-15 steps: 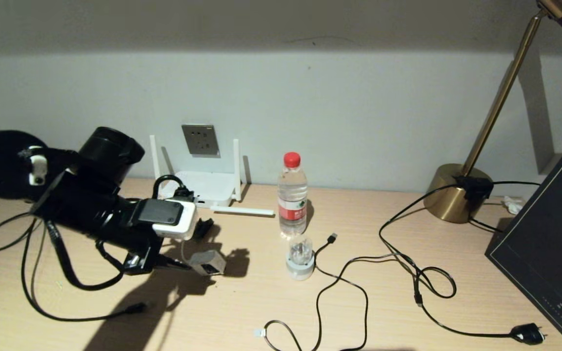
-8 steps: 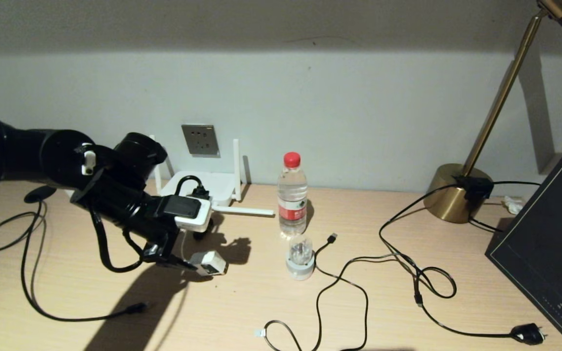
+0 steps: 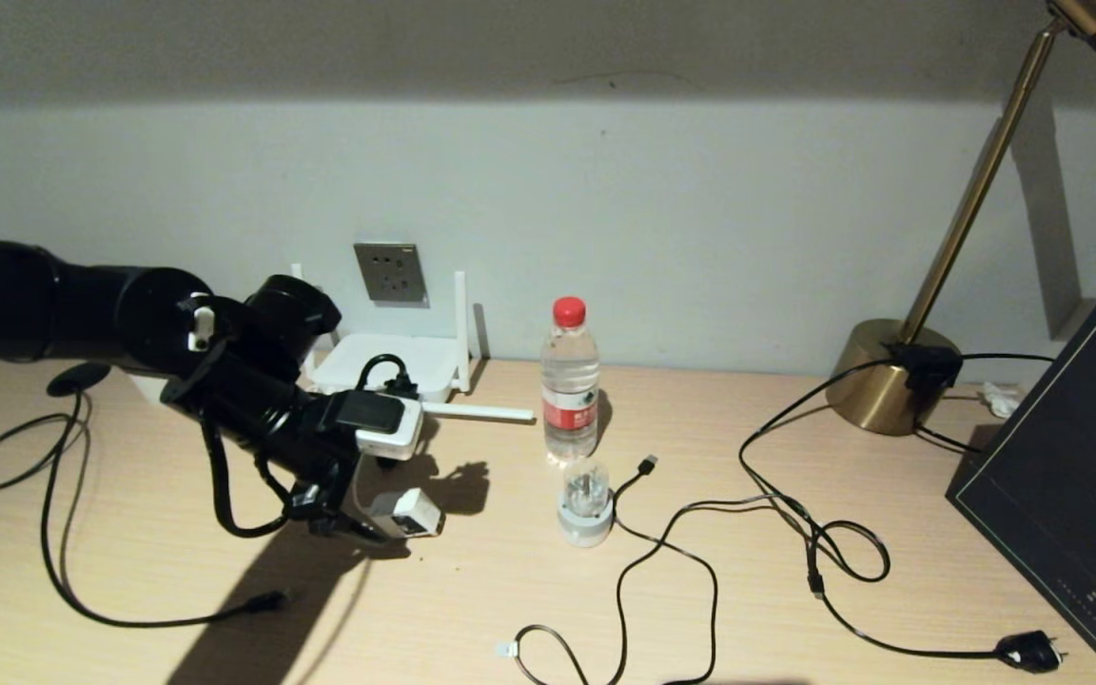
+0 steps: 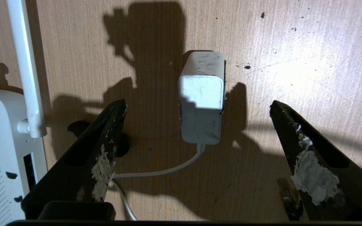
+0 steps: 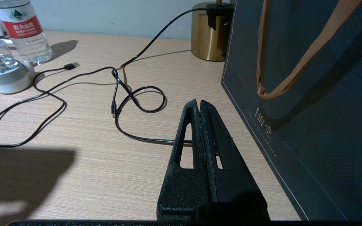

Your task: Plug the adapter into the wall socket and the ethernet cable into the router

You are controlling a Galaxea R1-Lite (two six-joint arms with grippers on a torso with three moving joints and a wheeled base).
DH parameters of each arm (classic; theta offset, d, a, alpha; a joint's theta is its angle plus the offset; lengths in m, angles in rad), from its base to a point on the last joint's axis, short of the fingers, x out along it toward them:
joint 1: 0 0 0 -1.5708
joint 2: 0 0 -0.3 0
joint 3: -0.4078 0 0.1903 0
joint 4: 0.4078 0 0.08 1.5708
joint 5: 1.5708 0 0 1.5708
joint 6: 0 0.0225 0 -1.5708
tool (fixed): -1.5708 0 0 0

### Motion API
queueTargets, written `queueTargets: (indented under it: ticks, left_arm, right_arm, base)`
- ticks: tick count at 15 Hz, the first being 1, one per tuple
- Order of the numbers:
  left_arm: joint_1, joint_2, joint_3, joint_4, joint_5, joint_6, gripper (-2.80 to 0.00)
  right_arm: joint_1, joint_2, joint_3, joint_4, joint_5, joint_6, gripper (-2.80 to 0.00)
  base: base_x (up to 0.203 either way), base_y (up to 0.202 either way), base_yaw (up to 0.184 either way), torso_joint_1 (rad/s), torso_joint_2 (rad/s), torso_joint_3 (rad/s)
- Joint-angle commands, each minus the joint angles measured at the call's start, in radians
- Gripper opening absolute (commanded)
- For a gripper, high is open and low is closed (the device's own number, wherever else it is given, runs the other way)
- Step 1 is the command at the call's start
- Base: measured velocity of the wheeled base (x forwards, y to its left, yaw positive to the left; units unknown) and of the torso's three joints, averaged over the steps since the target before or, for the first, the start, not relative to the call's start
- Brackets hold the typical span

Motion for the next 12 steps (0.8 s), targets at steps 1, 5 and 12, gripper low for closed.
queueTargets:
  ticks: [1,5,12]
  left_arm:
    - [-0.005,0.020,0.002,0.000,-0.002,0.009,0.00]
    - [-0.013,0.044,0.006,-0.007,0.004,0.007,0.00]
    - [-0.022,0.081,0.002,-0.013,0.021,-0.001,0.00]
  right_arm:
    - [0.000,0.001,0.035,-0.001,0.001,0.000,-2.80]
    - [0.000,0.001,0.035,-0.001,0.001,-0.002,-2.80]
    - [0.000,0.001,0.035,-0.001,0.001,0.000,-2.80]
  base:
    - [0.000,0.000,0.000,0.000,0.00,0.000]
    - [0.000,0.000,0.000,0.000,0.00,0.000]
    - [0.000,0.000,0.000,0.000,0.00,0.000]
